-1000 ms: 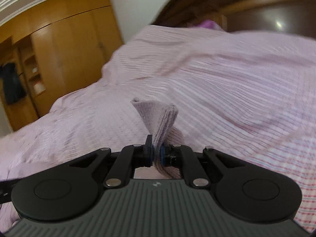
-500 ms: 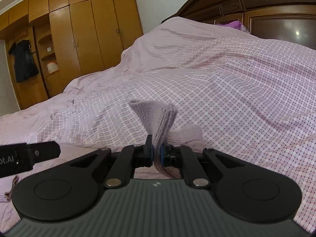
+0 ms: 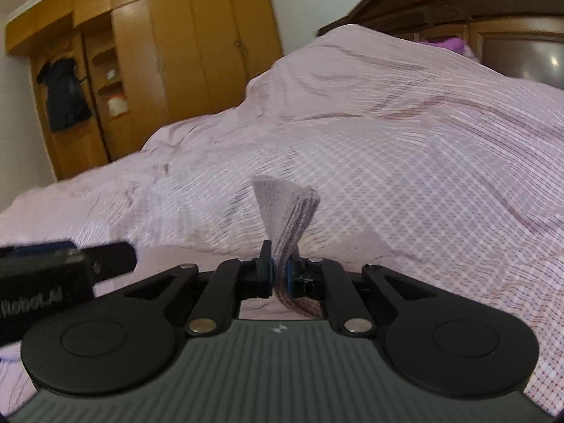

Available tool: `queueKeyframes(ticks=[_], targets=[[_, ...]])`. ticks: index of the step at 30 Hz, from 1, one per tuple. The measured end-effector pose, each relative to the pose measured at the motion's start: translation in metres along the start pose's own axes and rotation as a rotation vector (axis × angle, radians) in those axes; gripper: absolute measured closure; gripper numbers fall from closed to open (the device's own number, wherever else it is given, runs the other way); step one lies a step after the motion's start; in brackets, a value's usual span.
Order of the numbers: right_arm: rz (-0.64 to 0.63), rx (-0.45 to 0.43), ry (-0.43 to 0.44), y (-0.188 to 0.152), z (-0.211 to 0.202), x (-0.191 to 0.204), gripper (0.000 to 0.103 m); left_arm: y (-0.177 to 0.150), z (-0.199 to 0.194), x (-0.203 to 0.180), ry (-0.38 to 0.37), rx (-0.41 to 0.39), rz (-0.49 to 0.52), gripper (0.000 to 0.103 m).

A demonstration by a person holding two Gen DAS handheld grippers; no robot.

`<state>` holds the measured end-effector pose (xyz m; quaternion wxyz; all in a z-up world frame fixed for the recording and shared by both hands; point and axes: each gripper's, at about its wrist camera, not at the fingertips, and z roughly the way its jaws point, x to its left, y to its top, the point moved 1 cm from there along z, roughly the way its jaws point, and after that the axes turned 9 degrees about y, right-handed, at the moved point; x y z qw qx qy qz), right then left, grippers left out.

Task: Fold small clothes

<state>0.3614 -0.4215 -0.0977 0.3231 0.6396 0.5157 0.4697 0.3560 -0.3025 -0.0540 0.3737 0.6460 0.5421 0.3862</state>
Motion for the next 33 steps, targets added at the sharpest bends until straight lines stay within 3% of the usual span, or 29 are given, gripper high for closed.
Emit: queueKeyframes(ticks=[4, 15, 30, 33], targets=[[-0.025, 0.01, 0.006, 0.0, 0.001, 0.019, 0.096, 0.0, -0.002, 0.017, 0.004, 0.008, 0.002, 0.046], [-0.058, 0.035, 0.129, 0.002, 0.0, 0.088, 0.096, 0.006, -0.017, 0.082, 0.071, -0.006, -0.051, 0.046], [-0.125, 0.041, 0.184, 0.001, -0.017, 0.18, 0.096, -0.001, -0.032, 0.156, 0.13, 0.017, -0.093, 0.045], [-0.114, 0.052, 0.205, 0.001, -0.013, 0.196, 0.096, 0.0, -0.037, 0.178, 0.116, 0.02, -0.142, 0.045]])
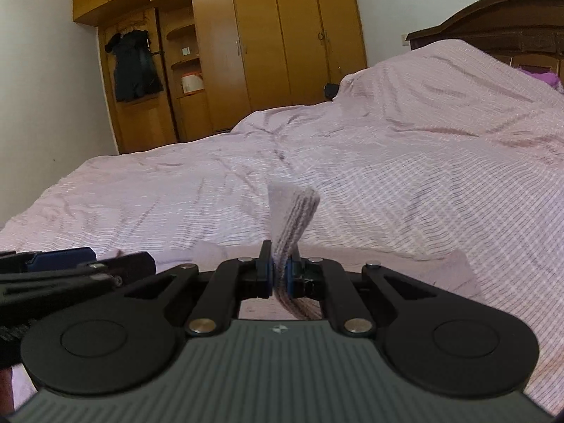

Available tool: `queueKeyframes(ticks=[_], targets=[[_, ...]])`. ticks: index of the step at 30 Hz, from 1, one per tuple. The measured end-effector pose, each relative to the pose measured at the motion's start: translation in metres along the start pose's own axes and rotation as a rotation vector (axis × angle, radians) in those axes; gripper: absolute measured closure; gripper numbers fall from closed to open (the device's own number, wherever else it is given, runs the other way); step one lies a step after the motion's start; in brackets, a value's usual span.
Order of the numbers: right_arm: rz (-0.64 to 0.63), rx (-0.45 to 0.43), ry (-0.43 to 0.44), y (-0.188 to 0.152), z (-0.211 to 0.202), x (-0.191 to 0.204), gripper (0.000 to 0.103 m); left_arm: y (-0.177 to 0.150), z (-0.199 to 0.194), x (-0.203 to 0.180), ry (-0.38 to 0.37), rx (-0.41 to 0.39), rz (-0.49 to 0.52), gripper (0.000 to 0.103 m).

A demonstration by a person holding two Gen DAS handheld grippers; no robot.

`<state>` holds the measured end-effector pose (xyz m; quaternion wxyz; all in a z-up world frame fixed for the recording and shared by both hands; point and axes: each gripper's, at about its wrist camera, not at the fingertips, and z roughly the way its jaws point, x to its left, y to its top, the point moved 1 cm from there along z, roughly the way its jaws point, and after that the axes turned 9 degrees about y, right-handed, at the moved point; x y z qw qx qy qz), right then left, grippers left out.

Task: Fold small clothes

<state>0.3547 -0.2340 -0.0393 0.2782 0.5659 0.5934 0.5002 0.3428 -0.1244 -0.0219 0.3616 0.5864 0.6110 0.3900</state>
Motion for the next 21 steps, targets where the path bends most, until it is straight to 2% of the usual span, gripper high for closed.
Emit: queueKeyframes(ticks=[6, 11, 16, 21], targets=[[0.001, 0.013, 0.044, 0.0, 0.004, 0.036, 0.096, 0.002, -0.013, 0.027, 0.071, -0.029, 0.011, 0.046], [-0.011, 0.021, 0.077, 0.0, 0.008, 0.062, 0.096, 0.002, -0.012, 0.053, 0.069, 0.009, -0.056, 0.045], [-0.01, 0.027, 0.098, 0.003, 0.015, 0.079, 0.096, 0.004, -0.012, 0.069, 0.099, 0.028, -0.086, 0.046], [-0.007, 0.027, 0.133, 0.006, 0.02, 0.101, 0.096, 0.007, -0.018, 0.094, 0.125, 0.021, -0.128, 0.046]])
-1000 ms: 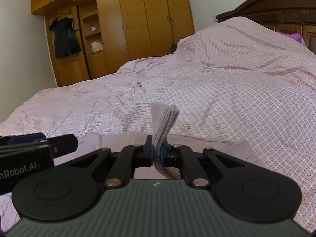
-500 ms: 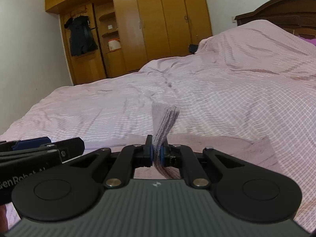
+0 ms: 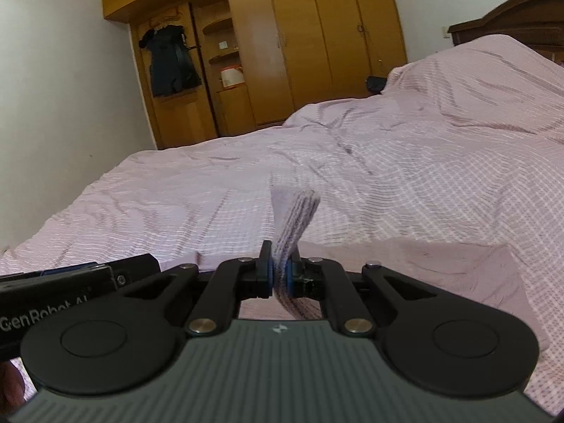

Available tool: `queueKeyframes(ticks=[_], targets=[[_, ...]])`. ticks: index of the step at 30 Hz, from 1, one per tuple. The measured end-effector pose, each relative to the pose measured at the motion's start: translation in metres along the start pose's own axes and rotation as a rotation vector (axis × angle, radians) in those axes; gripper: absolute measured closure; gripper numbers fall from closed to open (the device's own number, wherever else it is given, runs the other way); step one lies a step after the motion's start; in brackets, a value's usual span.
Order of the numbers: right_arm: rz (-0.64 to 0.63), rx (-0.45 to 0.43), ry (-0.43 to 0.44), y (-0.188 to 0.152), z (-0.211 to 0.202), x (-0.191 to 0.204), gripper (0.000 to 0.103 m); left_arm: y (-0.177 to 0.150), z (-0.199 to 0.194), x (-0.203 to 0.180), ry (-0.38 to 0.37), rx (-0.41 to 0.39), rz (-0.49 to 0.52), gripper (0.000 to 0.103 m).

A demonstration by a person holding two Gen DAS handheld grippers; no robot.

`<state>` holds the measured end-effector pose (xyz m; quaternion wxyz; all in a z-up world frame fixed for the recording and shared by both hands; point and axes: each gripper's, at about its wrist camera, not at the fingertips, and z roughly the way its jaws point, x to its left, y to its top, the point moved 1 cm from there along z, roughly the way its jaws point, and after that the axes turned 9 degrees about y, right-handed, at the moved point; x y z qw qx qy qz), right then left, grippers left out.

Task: Fold small clothes

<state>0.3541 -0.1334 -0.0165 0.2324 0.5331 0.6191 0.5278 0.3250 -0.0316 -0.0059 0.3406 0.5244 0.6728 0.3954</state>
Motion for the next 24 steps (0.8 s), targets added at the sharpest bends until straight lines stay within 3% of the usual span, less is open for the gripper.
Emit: queueKeyframes(ticks=[10, 24], targets=[[-0.011, 0.003, 0.05, -0.003, 0.016, 0.057, 0.096, 0.002, -0.011, 0.047, 0.082, -0.03, -0.028, 0.046], [-0.078, 0.046, 0.06, -0.018, 0.034, 0.119, 0.096, -0.004, -0.002, 0.101, 0.106, -0.005, -0.05, 0.046]])
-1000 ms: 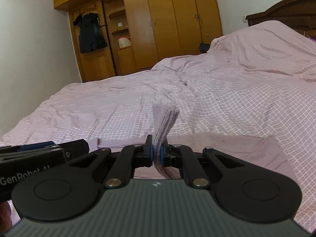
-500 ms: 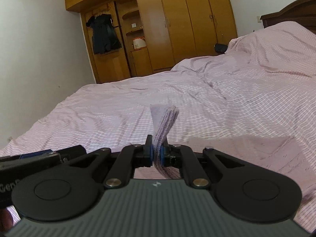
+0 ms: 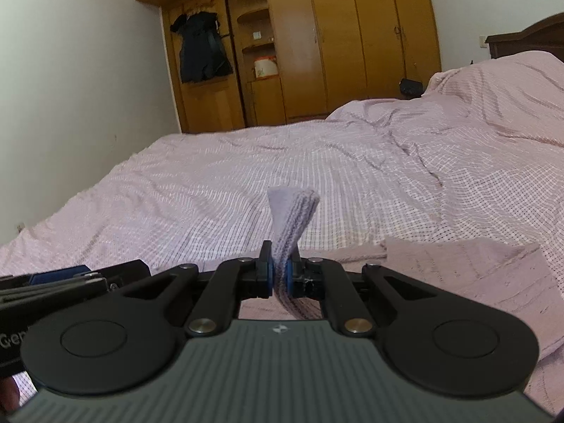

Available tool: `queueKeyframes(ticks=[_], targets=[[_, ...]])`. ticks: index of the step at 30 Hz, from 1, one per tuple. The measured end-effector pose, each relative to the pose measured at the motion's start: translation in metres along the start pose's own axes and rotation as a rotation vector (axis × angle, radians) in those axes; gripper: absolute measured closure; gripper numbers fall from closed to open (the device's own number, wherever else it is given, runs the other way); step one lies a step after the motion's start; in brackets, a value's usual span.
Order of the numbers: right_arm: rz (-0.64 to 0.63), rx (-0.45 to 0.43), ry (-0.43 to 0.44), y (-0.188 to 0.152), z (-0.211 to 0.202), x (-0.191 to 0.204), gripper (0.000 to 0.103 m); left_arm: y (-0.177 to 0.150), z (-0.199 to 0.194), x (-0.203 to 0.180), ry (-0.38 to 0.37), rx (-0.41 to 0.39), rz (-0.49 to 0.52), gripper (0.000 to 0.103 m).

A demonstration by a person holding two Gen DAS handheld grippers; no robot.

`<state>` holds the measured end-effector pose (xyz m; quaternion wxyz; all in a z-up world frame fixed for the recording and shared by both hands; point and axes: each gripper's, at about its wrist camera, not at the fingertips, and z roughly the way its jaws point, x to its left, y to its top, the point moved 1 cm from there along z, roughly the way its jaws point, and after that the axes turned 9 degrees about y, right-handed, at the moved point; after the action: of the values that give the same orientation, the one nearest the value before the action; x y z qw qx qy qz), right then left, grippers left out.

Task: Fold small clothes

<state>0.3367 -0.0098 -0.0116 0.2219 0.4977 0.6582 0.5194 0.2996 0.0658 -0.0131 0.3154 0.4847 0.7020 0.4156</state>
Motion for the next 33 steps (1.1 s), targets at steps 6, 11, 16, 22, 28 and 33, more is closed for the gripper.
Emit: queueKeyframes(ticks=[6, 11, 16, 22, 28, 33], targets=[[0.008, 0.01, 0.011, -0.004, 0.007, 0.015, 0.096, 0.0, 0.004, 0.014, 0.014, 0.01, -0.021, 0.046], [-0.015, 0.035, 0.015, -0.008, 0.013, 0.019, 0.095, -0.005, 0.01, 0.019, 0.016, 0.029, -0.01, 0.046], [0.016, 0.061, 0.025, -0.013, 0.018, 0.016, 0.094, -0.007, 0.012, 0.019, 0.019, 0.041, -0.01, 0.046], [0.012, 0.09, 0.025, -0.015, 0.024, 0.016, 0.084, -0.008, 0.015, 0.02, 0.033, 0.051, 0.002, 0.046], [0.011, 0.107, 0.019, -0.017, 0.027, 0.015, 0.077, -0.01, 0.016, 0.019, 0.046, 0.052, 0.012, 0.046], [0.016, 0.107, 0.018, -0.018, 0.027, 0.012, 0.07, -0.01, 0.016, 0.019, 0.042, 0.062, 0.014, 0.046]])
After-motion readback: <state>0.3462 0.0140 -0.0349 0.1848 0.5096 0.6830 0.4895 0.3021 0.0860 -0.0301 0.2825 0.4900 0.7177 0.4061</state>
